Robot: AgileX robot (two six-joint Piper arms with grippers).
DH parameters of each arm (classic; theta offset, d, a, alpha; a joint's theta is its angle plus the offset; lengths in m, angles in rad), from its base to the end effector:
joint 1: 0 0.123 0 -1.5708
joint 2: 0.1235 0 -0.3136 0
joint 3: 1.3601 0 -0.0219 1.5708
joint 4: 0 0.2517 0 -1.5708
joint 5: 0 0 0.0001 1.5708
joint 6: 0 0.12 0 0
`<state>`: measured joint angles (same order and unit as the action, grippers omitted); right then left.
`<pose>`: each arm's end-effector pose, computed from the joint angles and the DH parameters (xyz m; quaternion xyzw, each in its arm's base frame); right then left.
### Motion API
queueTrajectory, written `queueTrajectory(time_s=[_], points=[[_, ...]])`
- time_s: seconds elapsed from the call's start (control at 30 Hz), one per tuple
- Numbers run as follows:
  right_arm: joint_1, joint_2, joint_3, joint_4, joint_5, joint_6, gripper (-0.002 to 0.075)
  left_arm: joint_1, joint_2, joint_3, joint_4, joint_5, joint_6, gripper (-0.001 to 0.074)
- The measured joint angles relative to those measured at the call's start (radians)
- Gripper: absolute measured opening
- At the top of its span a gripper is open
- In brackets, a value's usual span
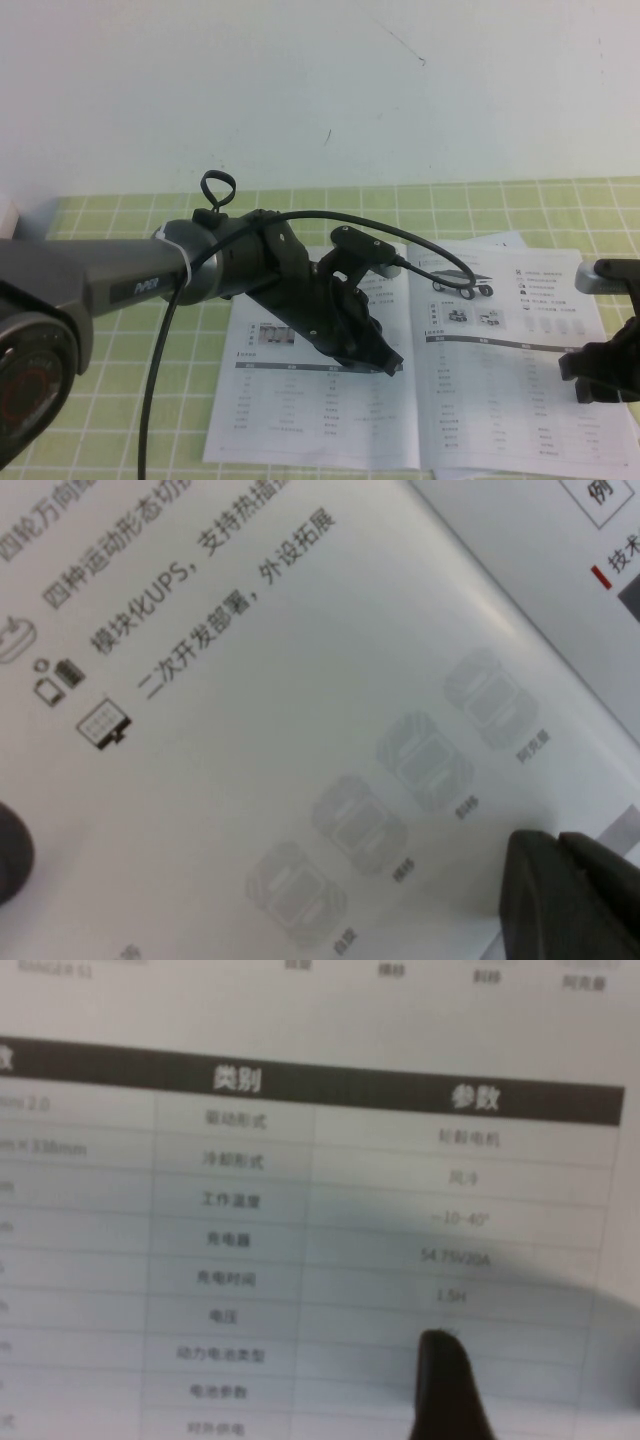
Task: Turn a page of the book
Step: Open the closed book
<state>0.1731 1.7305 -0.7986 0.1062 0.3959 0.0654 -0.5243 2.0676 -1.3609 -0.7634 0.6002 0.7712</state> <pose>0.3047 0.0583 0.1371 -0.0081 0.9860 0.0476 0.1596 0.3678 -0.2669 0.1525 0.3393 0.8891 -0.2389 0.1930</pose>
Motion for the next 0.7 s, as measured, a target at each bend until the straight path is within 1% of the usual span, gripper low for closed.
queueTrajectory(time_s=[0.17,0.4,0.7], points=[[0.000,0.000,-0.002,-0.002,0.007,0.000,0.0400,0.000,0.000,0.000,0.000,0.000,0.000,-0.0002],[0.000,0.000,-0.048,-0.091,0.079,0.050,0.0400,0.000,0.000,0.000,0.000,0.000,0.002,-0.0002],[0.000,0.000,-0.050,-0.114,0.081,0.079,0.0400,0.000,0.000,0.000,0.000,0.000,0.004,-0.0002]])
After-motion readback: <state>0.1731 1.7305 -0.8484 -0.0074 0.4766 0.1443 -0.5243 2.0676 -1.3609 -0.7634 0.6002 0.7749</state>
